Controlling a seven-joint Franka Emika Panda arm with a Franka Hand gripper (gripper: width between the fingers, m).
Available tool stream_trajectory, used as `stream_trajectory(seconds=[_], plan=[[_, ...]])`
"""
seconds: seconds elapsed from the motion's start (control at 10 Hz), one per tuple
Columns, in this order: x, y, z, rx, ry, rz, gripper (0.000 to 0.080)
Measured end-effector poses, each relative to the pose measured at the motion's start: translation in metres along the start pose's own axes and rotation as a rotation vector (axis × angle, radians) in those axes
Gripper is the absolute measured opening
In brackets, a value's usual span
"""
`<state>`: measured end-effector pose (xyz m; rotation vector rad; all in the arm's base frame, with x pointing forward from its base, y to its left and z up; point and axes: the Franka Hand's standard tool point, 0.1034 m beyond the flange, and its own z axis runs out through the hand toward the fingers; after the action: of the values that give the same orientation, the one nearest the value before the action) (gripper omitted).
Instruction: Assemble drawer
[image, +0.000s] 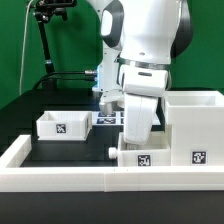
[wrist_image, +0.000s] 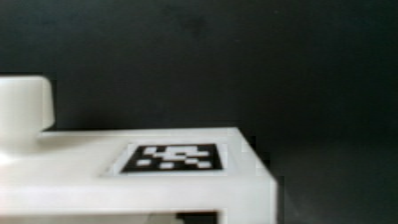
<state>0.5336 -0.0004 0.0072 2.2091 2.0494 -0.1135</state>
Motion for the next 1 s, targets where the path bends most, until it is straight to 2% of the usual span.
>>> stream_trajectory(seconds=[0.1, 0.8, 1.0], plan=[[0.0043, 0.0003, -0.0007, -0.002, 0.003, 0.007, 0.0044], [0.0046, 0.0007, -0.0010, -0.005, -0.001, 0.001, 0.0044], [0.0037, 0.0020, -0.0027, 0.014, -0.019, -0.003, 0.0044]])
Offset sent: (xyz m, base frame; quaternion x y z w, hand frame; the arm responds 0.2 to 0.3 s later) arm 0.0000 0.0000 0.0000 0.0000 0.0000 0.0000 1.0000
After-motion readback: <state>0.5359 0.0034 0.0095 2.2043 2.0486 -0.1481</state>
